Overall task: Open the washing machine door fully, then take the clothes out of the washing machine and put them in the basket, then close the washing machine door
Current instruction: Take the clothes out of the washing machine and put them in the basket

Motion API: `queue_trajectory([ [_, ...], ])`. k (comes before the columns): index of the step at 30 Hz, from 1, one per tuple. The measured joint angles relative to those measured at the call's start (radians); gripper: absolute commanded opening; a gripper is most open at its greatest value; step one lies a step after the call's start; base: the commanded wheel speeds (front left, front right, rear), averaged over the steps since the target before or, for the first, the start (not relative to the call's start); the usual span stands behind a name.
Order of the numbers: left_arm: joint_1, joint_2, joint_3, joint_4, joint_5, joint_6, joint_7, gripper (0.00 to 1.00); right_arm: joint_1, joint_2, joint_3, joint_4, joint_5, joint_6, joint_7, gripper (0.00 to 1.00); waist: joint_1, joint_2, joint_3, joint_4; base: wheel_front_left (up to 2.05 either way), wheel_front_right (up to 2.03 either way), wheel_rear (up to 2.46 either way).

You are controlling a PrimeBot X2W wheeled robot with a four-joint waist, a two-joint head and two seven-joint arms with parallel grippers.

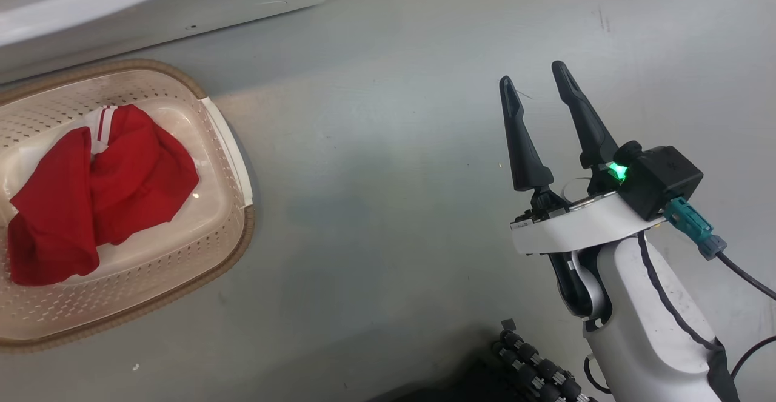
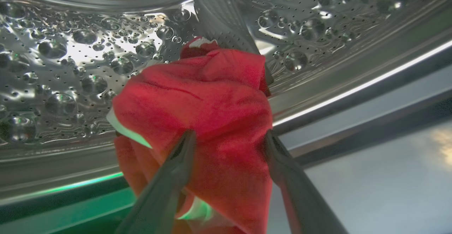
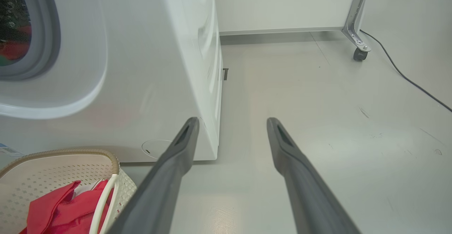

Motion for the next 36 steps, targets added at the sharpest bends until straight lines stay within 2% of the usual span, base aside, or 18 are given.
queue_trajectory([
  [2, -0.016, 0.011, -0.001, 0.02, 0.018, 0.0, 0.008, 1.0, -0.011, 0.0, 0.0, 0.001, 0.004, 0.0, 0.0, 1.0, 0.0, 0.0, 0.006, -0.006, 0.0, 0.0, 0.0],
  [3, -0.018, 0.011, -0.001, 0.026, 0.023, 0.0, 0.01, 0.88, -0.012, 0.0, 0.0, 0.001, 0.005, 0.0, 0.0, 1.0, 0.0, 0.0, 0.008, -0.008, 0.0, 0.0, 0.0],
  [4, -0.019, 0.011, -0.002, 0.029, 0.025, 0.001, 0.014, 0.61, -0.012, 0.0, 0.001, 0.002, 0.007, 0.0, 0.0, 1.0, 0.0, 0.0, 0.009, -0.009, 0.0, 0.0, 0.0],
  [6, -0.023, 0.012, -0.004, 0.031, 0.032, 0.006, 0.021, 0.3, -0.012, 0.0, 0.003, 0.004, 0.012, -0.001, 0.0, 1.0, 0.0, 0.0, 0.011, -0.011, 0.0, 0.0, 0.0],
  [7, -0.026, 0.014, -0.006, 0.033, 0.034, 0.009, 0.022, 0.0, -0.012, 0.0, 0.004, 0.004, 0.013, -0.001, 0.0, 1.0, 0.0, 0.0, 0.012, -0.013, 0.0, 0.0, 0.0],
  [17, -0.042, 0.021, -0.033, 0.053, 0.074, 0.01, -0.002, 0.0, -0.036, 0.0, 0.005, 0.006, 0.015, -0.01, 0.0, 1.0, -0.0001, 0.0, 0.009, -0.013, 0.0, 0.0, 0.0],
  [21, -0.042, -0.004, -0.045, 0.05, 0.078, 0.01, -0.052, 0.0, -0.036, 0.0, -0.01, 0.015, 0.009, -0.01, 0.0, 1.0, -0.0001, 0.0, 0.001, -0.002, 0.0, 0.0, 0.0],
  [26, -0.042, -0.02, -0.061, 0.023, 0.088, 0.01, -0.135, 0.0, -0.036, 0.0, -0.021, 0.028, -0.011, -0.01, 0.0, 1.0, -0.0001, 0.0, -0.015, 0.018, 0.0, 0.0, 0.0],
  [36, -0.016, -0.099, -0.057, -0.05, 0.097, 0.023, -0.356, 0.0, -0.035, -0.001, -0.063, 0.05, -0.072, -0.009, 0.0, 1.0, -0.0001, 0.0, -0.061, 0.08, 0.0, 0.0, 0.0],
])
